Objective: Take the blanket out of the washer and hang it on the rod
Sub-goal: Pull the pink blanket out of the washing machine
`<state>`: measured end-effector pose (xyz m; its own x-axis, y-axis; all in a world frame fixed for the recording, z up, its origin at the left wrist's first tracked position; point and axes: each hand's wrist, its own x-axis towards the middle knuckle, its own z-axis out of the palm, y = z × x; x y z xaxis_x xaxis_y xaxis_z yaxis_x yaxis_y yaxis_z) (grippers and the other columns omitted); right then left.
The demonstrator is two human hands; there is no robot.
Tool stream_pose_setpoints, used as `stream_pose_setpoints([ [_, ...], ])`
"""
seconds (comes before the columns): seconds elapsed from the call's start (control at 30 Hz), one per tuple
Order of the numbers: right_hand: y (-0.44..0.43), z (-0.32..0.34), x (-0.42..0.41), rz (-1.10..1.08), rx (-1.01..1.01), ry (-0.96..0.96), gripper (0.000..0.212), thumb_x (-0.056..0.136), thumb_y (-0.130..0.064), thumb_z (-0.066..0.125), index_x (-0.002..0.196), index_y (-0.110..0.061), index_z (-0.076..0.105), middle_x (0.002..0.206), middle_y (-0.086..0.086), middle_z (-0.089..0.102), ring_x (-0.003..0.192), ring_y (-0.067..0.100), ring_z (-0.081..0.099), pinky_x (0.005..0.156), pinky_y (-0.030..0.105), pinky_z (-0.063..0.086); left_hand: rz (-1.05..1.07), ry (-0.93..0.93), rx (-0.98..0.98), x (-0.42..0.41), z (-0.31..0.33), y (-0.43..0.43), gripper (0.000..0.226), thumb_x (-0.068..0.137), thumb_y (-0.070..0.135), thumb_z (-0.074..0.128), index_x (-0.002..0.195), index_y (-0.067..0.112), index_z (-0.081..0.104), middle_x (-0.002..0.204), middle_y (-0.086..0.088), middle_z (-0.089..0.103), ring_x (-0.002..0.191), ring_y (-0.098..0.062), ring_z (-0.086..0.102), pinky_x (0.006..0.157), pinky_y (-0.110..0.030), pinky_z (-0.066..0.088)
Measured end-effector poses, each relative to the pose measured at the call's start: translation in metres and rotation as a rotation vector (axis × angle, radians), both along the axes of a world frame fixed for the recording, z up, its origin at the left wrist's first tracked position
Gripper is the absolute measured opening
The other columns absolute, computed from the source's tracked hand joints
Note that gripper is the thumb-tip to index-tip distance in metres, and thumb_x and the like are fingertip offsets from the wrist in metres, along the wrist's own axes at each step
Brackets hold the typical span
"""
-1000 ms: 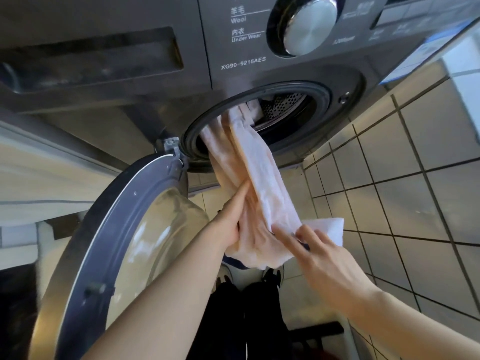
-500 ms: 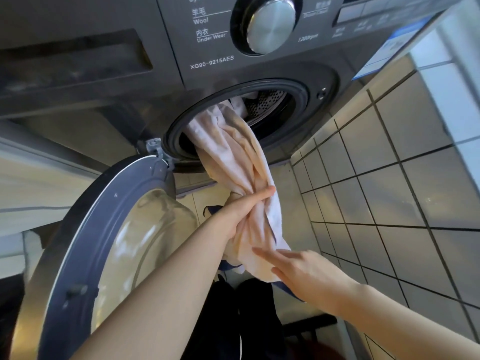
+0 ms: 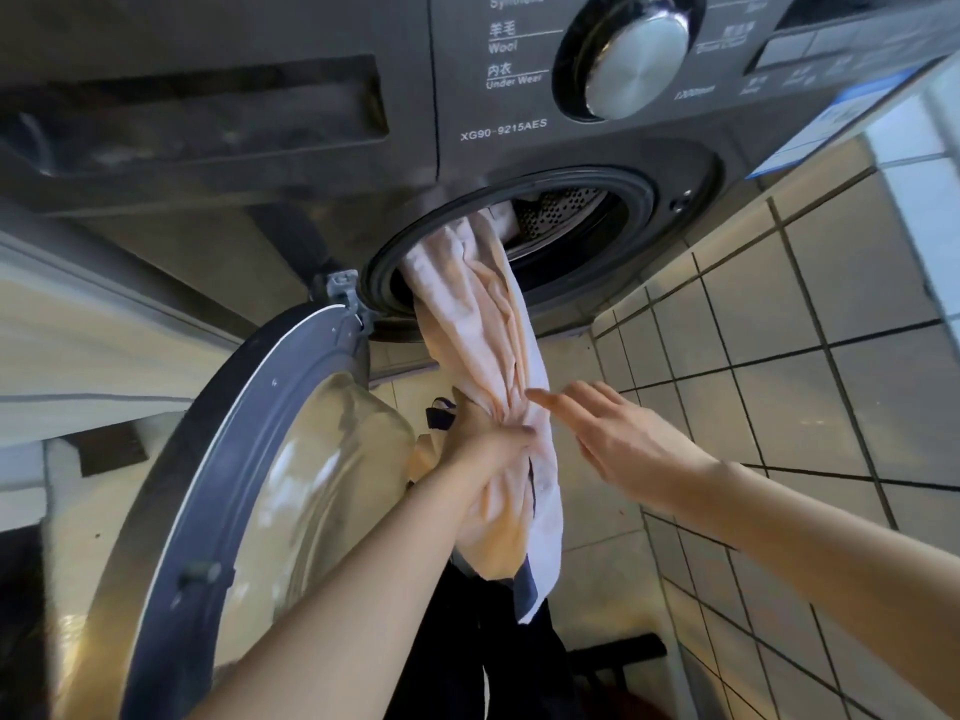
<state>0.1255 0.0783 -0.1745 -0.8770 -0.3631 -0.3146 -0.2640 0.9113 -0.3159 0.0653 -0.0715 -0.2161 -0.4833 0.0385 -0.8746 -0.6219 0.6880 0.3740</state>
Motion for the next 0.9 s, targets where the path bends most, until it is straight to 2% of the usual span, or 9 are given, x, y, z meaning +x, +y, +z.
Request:
stream_pose_setpoints([
  [0.13,-0.001,-0.004,-0.046,0.161,0.167,0.053,0.094,0.079,0.006,0.058,0.150,-0.030,0.006,0.151,0.008,0.025,0.134,0.031,0.032,0.095,0.040,0.049,-0.065,0.128,0.068,0.011,0.007,-0.015,0.098,0.071,0.026,0.077,0.147,0.021,0.016,0.131,-0.006,0.051,0.113,-0.025,0.055,0.096,-0.037,0.047],
  [0.23,-0.009,-0.008,-0.076,0.359,0.297,0.145,0.101,0.079,0.001,0.061,0.152,-0.034,0.002,0.159,0.009,0.011,0.142,0.039,0.018,0.106,0.048,0.039,-0.076,0.178,0.167,0.017,0.014,-0.027,0.101,0.069,0.018,0.075,0.149,0.029,0.016,0.125,-0.009,0.057,0.106,-0.031,0.060,0.090,-0.047,0.051],
  [0.37,-0.015,-0.025,-0.111,0.626,0.479,0.142,0.112,0.080,-0.020,0.069,0.146,-0.039,-0.020,0.159,0.008,-0.009,0.144,0.042,-0.006,0.116,0.058,0.008,-0.267,0.199,0.140,0.021,0.014,-0.030,0.088,0.078,0.018,0.067,0.149,0.021,0.015,0.122,-0.007,0.057,0.111,-0.031,0.056,0.088,-0.033,0.046],
  [0.47,-0.019,-0.029,-0.138,0.787,0.515,0.096,0.108,0.074,-0.029,0.076,0.148,-0.042,-0.002,0.160,0.001,-0.008,0.144,0.039,-0.008,0.115,0.060,0.010,-0.414,0.169,0.097,0.022,0.016,-0.036,0.059,0.078,0.022,0.057,0.132,0.028,0.033,0.109,0.001,0.055,0.116,-0.030,0.051,0.086,-0.026,0.039],
  [0.53,-0.019,-0.036,-0.153,0.882,0.521,0.005,0.107,0.069,-0.034,0.080,0.147,-0.043,0.008,0.160,-0.004,-0.007,0.145,0.036,-0.010,0.115,0.059,0.006,-0.440,0.152,0.059,0.025,0.016,-0.041,0.058,0.071,0.026,0.052,0.123,0.039,0.030,0.120,-0.005,0.053,0.115,-0.036,0.051,0.091,-0.035,0.045],
  [0.6,-0.019,-0.044,-0.166,0.958,0.497,-0.004,0.107,0.060,-0.039,0.085,0.145,-0.044,0.020,0.160,-0.008,0.002,0.146,0.035,-0.005,0.116,0.057,0.002,-0.463,0.170,0.018,0.027,0.015,-0.047,0.072,0.065,0.029,0.047,0.125,0.048,0.013,0.149,-0.010,0.026,0.122,-0.042,0.045,0.096,-0.051,0.044],
  [0.67,-0.016,-0.054,-0.175,1.022,0.520,-0.003,0.112,0.056,-0.044,0.085,0.146,-0.044,0.020,0.160,-0.009,0.006,0.146,0.035,-0.002,0.114,0.055,-0.003,-0.404,0.250,0.028,0.031,0.018,-0.051,0.079,0.063,0.029,0.045,0.126,0.053,0.005,0.156,-0.005,0.006,0.132,-0.040,0.035,0.100,-0.051,0.040],
  [0.73,-0.013,-0.058,-0.182,1.076,0.557,-0.008,0.116,0.056,-0.048,0.084,0.148,-0.041,0.015,0.160,-0.009,0.009,0.146,0.035,-0.001,0.115,0.056,-0.001,-0.362,0.326,0.028,0.033,0.025,-0.053,0.078,0.066,0.026,0.048,0.133,0.049,0.015,0.152,-0.005,0.020,0.131,-0.036,0.037,0.100,-0.045,0.041],
  [0.9,-0.006,-0.066,-0.198,1.205,0.402,0.018,0.106,0.029,-0.047,0.089,0.126,-0.025,0.049,0.134,0.000,0.054,0.132,0.034,0.041,0.096,0.059,0.041,-0.309,0.525,-0.009,0.042,0.036,-0.060,0.058,0.070,0.024,0.047,0.123,0.043,0.034,0.135,-0.007,0.042,0.121,-0.033,0.043,0.085,-0.039,0.047],
])
